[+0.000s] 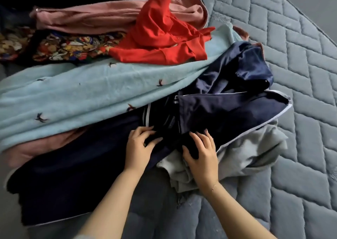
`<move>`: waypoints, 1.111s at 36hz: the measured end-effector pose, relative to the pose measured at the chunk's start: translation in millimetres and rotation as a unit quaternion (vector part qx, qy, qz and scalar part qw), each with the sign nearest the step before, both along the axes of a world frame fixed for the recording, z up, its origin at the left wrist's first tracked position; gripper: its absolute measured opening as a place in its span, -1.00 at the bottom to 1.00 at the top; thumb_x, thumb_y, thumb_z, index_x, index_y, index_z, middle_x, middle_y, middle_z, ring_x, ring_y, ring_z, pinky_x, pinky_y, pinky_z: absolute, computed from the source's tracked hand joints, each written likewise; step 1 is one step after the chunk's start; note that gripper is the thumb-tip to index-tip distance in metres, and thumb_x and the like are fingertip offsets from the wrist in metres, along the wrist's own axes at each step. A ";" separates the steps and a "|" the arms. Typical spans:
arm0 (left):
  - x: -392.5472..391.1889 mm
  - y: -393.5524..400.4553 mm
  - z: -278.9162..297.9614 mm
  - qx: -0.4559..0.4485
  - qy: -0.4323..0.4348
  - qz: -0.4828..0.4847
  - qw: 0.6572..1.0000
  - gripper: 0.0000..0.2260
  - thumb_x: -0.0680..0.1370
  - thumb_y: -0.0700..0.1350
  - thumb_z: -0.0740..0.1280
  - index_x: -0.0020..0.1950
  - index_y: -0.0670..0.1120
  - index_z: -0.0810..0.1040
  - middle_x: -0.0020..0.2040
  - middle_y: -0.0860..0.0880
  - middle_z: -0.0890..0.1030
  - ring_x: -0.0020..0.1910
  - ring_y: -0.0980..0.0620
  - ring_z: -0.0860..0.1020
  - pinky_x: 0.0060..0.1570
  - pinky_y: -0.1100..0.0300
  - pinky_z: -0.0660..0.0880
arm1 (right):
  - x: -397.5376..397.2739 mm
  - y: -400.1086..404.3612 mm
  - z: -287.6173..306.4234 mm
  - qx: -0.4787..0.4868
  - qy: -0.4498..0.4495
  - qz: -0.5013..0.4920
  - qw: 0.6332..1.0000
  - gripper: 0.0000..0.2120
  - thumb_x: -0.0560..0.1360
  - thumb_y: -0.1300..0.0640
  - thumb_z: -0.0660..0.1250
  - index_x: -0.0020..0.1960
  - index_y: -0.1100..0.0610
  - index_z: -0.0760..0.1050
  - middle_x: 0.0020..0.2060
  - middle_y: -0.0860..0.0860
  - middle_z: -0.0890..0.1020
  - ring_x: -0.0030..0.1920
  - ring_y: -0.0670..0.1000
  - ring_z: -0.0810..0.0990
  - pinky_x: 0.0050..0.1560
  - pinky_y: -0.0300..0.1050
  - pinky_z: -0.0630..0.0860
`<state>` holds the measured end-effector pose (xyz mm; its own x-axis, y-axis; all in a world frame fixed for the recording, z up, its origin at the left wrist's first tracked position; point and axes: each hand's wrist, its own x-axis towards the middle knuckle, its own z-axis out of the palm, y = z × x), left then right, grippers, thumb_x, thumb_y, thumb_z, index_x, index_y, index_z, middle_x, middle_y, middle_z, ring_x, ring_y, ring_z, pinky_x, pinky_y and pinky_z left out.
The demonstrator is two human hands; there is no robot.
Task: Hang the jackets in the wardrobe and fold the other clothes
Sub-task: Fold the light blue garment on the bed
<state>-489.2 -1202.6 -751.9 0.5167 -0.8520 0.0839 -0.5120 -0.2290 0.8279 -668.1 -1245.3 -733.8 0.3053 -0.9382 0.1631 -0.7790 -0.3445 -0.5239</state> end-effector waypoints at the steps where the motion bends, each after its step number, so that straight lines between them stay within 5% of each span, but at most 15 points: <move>1: -2.9 1.7 0.4 0.006 0.017 0.005 1.000 -0.80 0.39 -0.22 0.53 -0.02 -0.24 0.68 -0.04 -0.07 0.63 -0.01 -0.05 0.52 0.04 0.18 0.45 | -3.0 1.0 -1.8 0.003 -0.010 0.007 1.000 -0.62 0.43 0.21 0.49 0.22 0.23 0.56 0.11 0.12 0.60 0.36 0.22 0.41 0.28 0.16 0.44; 6: -42.8 19.8 2.9 0.048 0.124 -0.057 0.989 -0.74 0.50 -0.07 0.43 0.10 -0.20 0.64 0.04 -0.06 0.64 0.09 -0.03 0.56 0.14 0.05 0.48 | -28.9 4.0 -2.1 -0.015 -0.016 0.058 0.998 -0.64 0.45 0.21 0.45 0.24 0.20 0.55 0.08 0.07 0.60 0.27 0.12 0.51 0.09 -0.03 0.55; 10: -86.8 45.0 15.7 0.104 0.151 -0.088 0.979 -0.66 0.57 -0.02 0.34 0.28 -0.16 0.55 0.24 -0.03 0.57 0.18 0.09 0.49 0.12 0.29 0.39 | -74.8 11.8 10.2 -0.009 0.000 0.067 0.998 -0.61 0.47 0.24 0.40 0.29 0.15 0.50 0.06 0.02 0.59 0.04 0.08 0.60 -0.07 -0.11 0.49; 18: -141.3 117.4 75.3 0.070 0.207 -0.021 0.976 -0.61 0.58 -0.19 0.32 0.40 0.00 0.43 0.35 0.05 0.45 0.37 0.17 0.33 0.23 0.30 0.28 | -161.9 42.4 51.3 0.070 0.040 0.087 0.993 -0.58 0.50 0.30 0.29 0.35 0.14 0.48 0.13 0.09 0.59 0.14 0.13 0.55 0.10 -0.10 0.43; 23: -153.0 138.2 117.9 0.094 0.153 -0.008 0.984 -0.66 0.59 -0.22 0.29 0.36 -0.07 0.45 0.37 -0.03 0.46 0.43 0.02 0.34 0.31 0.23 0.30 | -168.7 60.0 83.9 0.085 0.028 0.106 0.990 -0.58 0.51 0.22 0.30 0.36 0.11 0.47 0.26 0.02 0.50 0.23 0.05 0.49 0.08 -0.13 0.44; 27: -145.1 140.2 141.6 0.084 0.075 0.018 0.994 -0.71 0.59 -0.20 0.30 0.31 -0.09 0.51 0.33 -0.05 0.50 0.38 0.02 0.39 0.23 0.24 0.33 | -153.3 65.8 110.2 0.045 -0.026 0.179 0.983 -0.56 0.53 0.15 0.33 0.40 0.12 0.43 0.39 0.01 0.41 0.42 0.02 0.31 0.37 -0.17 0.27; 33: -108.0 155.4 141.4 0.092 0.003 0.056 0.994 -0.79 0.54 -0.21 0.36 0.15 -0.02 0.59 0.23 0.00 0.53 0.30 0.02 0.45 0.20 0.25 0.33 | -99.3 72.3 127.5 -0.036 -0.084 0.263 0.960 -0.56 0.52 0.08 0.37 0.38 0.10 0.46 0.37 0.03 0.45 0.45 0.03 0.28 0.40 -0.16 0.20; 37: -59.8 155.9 132.4 0.100 -0.068 0.081 0.989 -0.78 0.52 -0.18 0.39 0.14 0.01 0.59 0.17 0.08 0.51 0.23 0.08 0.47 0.13 0.33 0.28 | -37.5 70.5 109.7 -0.089 -0.011 0.333 0.939 -0.45 0.54 -0.10 0.30 0.47 0.04 0.33 0.47 0.03 0.32 0.51 0.07 0.16 0.50 -0.03 0.08; 40: -16.3 142.0 121.4 0.118 -0.139 0.087 0.979 -0.74 0.52 -0.15 0.38 0.21 -0.01 0.56 0.25 0.04 0.51 0.26 0.04 0.46 0.22 0.19 0.36 | 13.6 66.9 87.4 -0.131 0.065 0.378 0.914 -0.45 0.56 -0.15 0.22 0.50 0.01 0.27 0.50 0.01 0.26 0.54 0.05 0.10 0.52 0.03 -0.05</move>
<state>-505.5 -1060.6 -630.5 0.6408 -0.7659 0.0519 -0.6459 -0.5013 0.5758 -654.6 -1178.4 -646.4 0.8834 -0.3842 0.2683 -0.3153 -0.9109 -0.2662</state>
